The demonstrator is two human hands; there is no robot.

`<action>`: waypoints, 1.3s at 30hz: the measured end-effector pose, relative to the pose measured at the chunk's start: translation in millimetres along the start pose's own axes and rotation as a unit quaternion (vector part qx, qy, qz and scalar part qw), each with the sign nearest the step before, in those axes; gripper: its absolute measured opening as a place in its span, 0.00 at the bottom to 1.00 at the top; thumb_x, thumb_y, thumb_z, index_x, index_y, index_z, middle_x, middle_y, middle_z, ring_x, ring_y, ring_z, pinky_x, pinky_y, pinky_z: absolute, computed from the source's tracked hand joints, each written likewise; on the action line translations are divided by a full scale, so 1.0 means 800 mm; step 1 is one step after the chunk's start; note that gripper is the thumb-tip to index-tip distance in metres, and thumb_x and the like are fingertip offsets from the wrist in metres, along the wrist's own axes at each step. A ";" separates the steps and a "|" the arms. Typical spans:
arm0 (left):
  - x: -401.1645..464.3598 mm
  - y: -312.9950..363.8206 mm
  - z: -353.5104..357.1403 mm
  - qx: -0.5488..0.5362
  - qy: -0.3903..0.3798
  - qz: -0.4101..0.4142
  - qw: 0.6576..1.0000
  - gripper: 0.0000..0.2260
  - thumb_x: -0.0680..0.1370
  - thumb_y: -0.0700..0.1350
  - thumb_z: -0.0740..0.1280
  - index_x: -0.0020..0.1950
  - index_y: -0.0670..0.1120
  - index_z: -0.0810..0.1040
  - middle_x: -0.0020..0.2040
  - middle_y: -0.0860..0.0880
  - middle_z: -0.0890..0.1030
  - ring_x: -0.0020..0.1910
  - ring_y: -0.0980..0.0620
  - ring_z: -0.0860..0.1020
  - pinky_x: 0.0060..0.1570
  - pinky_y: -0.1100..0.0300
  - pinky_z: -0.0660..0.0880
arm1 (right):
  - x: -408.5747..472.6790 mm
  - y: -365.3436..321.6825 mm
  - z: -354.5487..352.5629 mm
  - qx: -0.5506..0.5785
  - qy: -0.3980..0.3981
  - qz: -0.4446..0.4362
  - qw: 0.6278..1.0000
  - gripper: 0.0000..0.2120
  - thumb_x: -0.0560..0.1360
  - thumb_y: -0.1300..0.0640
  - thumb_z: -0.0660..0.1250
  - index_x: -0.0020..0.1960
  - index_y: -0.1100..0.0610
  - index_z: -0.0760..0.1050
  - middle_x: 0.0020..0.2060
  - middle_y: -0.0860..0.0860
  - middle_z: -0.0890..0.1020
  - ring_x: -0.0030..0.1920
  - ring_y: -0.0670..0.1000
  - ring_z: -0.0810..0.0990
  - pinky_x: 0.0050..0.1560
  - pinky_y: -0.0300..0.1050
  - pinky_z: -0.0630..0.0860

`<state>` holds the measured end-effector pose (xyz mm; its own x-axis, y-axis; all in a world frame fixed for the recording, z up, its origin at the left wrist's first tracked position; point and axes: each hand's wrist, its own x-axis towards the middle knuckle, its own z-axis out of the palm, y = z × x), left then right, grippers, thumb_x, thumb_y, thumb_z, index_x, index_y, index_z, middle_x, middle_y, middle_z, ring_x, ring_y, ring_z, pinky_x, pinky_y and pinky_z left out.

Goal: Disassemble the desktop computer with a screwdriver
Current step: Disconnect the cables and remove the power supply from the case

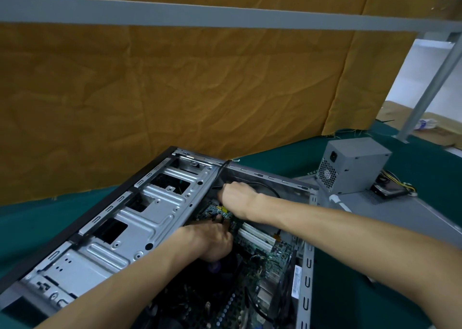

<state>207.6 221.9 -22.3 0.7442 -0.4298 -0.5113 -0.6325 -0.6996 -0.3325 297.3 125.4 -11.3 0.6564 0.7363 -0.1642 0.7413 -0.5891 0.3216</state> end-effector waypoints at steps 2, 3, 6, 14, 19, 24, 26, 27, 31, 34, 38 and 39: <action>0.001 0.001 -0.001 0.004 0.000 0.006 1.000 0.21 0.85 0.41 0.57 0.73 0.27 0.62 0.75 0.24 0.57 0.75 0.27 0.62 0.70 0.36 0.67 | -0.001 0.004 -0.001 0.018 -0.009 -0.006 1.000 0.12 0.77 0.73 0.61 0.57 0.65 0.77 0.56 0.63 0.81 0.55 0.65 0.82 0.43 0.51 0.73; 0.001 0.001 -0.001 0.009 0.001 0.008 1.000 0.21 0.85 0.41 0.57 0.72 0.26 0.63 0.75 0.23 0.57 0.75 0.26 0.61 0.71 0.36 0.66 | -0.001 0.005 -0.001 0.016 -0.003 -0.006 1.000 0.12 0.77 0.72 0.61 0.58 0.65 0.77 0.56 0.63 0.81 0.55 0.64 0.82 0.44 0.51 0.74; 0.001 0.002 0.000 0.035 0.012 0.013 0.999 0.18 0.85 0.40 0.56 0.70 0.27 0.66 0.72 0.24 0.64 0.71 0.28 0.68 0.71 0.37 0.64 | 0.000 0.002 0.002 -0.004 0.016 0.006 1.000 0.14 0.77 0.71 0.61 0.60 0.62 0.77 0.57 0.61 0.81 0.56 0.63 0.82 0.48 0.53 0.78; 0.001 0.000 -0.002 0.002 -0.001 -0.002 1.000 0.23 0.85 0.42 0.57 0.74 0.26 0.58 0.77 0.24 0.51 0.77 0.26 0.56 0.71 0.33 0.64 | 0.002 0.002 0.004 0.013 0.003 0.009 1.000 0.13 0.76 0.73 0.61 0.57 0.64 0.78 0.55 0.62 0.82 0.55 0.63 0.83 0.45 0.51 0.75; 0.001 0.004 0.004 -0.007 0.026 -0.025 0.999 0.20 0.85 0.42 0.55 0.73 0.31 0.65 0.75 0.27 0.62 0.75 0.30 0.64 0.72 0.39 0.65 | 0.001 0.001 0.002 0.002 0.005 0.010 1.000 0.14 0.77 0.71 0.60 0.59 0.63 0.78 0.56 0.61 0.82 0.56 0.63 0.83 0.48 0.52 0.77; 0.003 -0.001 0.003 -0.062 0.009 -0.025 0.998 0.18 0.85 0.39 0.55 0.71 0.28 0.66 0.74 0.25 0.62 0.74 0.28 0.64 0.74 0.39 0.61 | -0.003 0.004 -0.008 0.038 -0.032 0.002 0.999 0.11 0.76 0.73 0.62 0.54 0.65 0.79 0.53 0.63 0.82 0.53 0.64 0.83 0.43 0.51 0.74; 0.002 0.002 0.002 -0.085 0.012 -0.037 0.996 0.18 0.85 0.40 0.56 0.70 0.28 0.67 0.72 0.25 0.64 0.72 0.29 0.68 0.74 0.40 0.62 | -0.009 0.000 -0.013 0.019 -0.008 -0.004 1.000 0.11 0.76 0.72 0.63 0.53 0.63 0.79 0.52 0.61 0.83 0.53 0.64 0.83 0.41 0.51 0.74; 0.002 0.003 0.003 -0.103 0.014 -0.047 0.993 0.18 0.85 0.40 0.56 0.70 0.28 0.67 0.72 0.25 0.66 0.71 0.30 0.69 0.73 0.40 0.63 | -0.013 -0.003 -0.017 0.015 -0.001 -0.007 1.000 0.10 0.75 0.72 0.64 0.51 0.61 0.79 0.50 0.61 0.83 0.51 0.64 0.83 0.39 0.50 0.73; -0.002 0.011 0.007 -0.161 0.052 -0.084 0.982 0.15 0.85 0.38 0.54 0.66 0.29 0.70 0.66 0.27 0.72 0.65 0.31 0.74 0.69 0.40 0.68 | -0.032 0.008 -0.024 0.136 0.004 0.034 0.990 0.07 0.78 0.62 0.63 0.42 0.61 0.73 0.40 0.58 0.76 0.41 0.62 0.80 0.30 0.45 0.64; -0.004 0.016 0.003 -0.250 0.091 -0.119 0.957 0.15 0.85 0.39 0.52 0.63 0.33 0.73 0.65 0.31 0.75 0.65 0.34 0.74 0.67 0.45 0.69 | -0.052 0.020 -0.028 0.219 0.041 0.053 0.973 0.07 0.79 0.61 0.63 0.49 0.60 0.79 0.42 0.58 0.79 0.44 0.63 0.80 0.35 0.50 0.74; -0.008 0.000 -0.003 -0.404 0.129 -0.213 0.881 0.15 0.80 0.43 0.61 0.63 0.37 0.76 0.64 0.36 0.78 0.64 0.40 0.78 0.58 0.57 0.73 | -0.073 0.020 -0.029 0.276 0.142 0.015 0.951 0.14 0.77 0.62 0.67 0.61 0.53 0.77 0.39 0.52 0.84 0.40 0.52 0.81 0.41 0.51 0.79; -0.008 -0.004 -0.004 -0.422 0.141 -0.224 0.867 0.15 0.79 0.43 0.61 0.63 0.38 0.74 0.65 0.36 0.78 0.64 0.40 0.77 0.57 0.58 0.72 | -0.076 0.020 -0.029 0.299 0.168 0.011 0.939 0.11 0.76 0.61 0.68 0.58 0.53 0.76 0.35 0.48 0.83 0.37 0.49 0.79 0.40 0.50 0.78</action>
<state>205.3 224.7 -15.4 0.9729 -0.0461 -0.2265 0.0273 -0.9501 0.3107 265.9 78.7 25.9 0.6658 0.7260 0.1721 0.7400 -0.6130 -0.2767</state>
